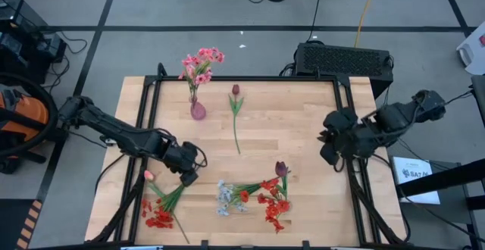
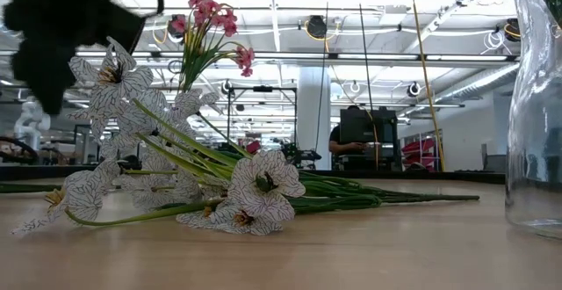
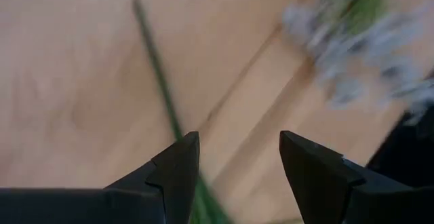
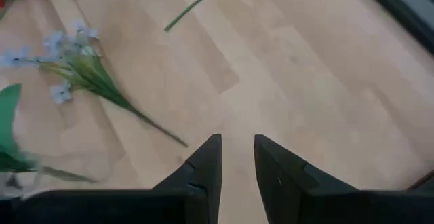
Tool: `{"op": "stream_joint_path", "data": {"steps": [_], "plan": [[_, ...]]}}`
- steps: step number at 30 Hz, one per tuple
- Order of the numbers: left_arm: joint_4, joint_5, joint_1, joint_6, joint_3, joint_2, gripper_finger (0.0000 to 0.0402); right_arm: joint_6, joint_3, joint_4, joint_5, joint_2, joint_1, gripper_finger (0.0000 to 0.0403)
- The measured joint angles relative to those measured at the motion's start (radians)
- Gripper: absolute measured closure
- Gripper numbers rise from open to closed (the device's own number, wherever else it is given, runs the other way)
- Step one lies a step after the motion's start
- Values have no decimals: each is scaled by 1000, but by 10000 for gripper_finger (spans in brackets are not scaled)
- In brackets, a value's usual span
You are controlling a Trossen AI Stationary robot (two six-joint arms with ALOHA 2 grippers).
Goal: Sort flowers into vase by color
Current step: Put the right red tulip into the transparent vase
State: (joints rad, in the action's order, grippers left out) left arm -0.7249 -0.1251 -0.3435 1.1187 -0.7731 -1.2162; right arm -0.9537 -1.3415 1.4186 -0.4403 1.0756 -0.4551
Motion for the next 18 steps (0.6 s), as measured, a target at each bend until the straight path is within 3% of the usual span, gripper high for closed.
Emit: {"op": "stream_joint_path", "data": {"steps": [5,9,18], "plan": [[-100,-120,-13,26,0,-120,191,152,0,-22,49,15,90,325],[-65,-224,-33,28,0,-213,191,265,0,-24,100,23,155,325],[22,-253,-94,79,0,-355,192,428,0,-24,107,24,278,325]]}}
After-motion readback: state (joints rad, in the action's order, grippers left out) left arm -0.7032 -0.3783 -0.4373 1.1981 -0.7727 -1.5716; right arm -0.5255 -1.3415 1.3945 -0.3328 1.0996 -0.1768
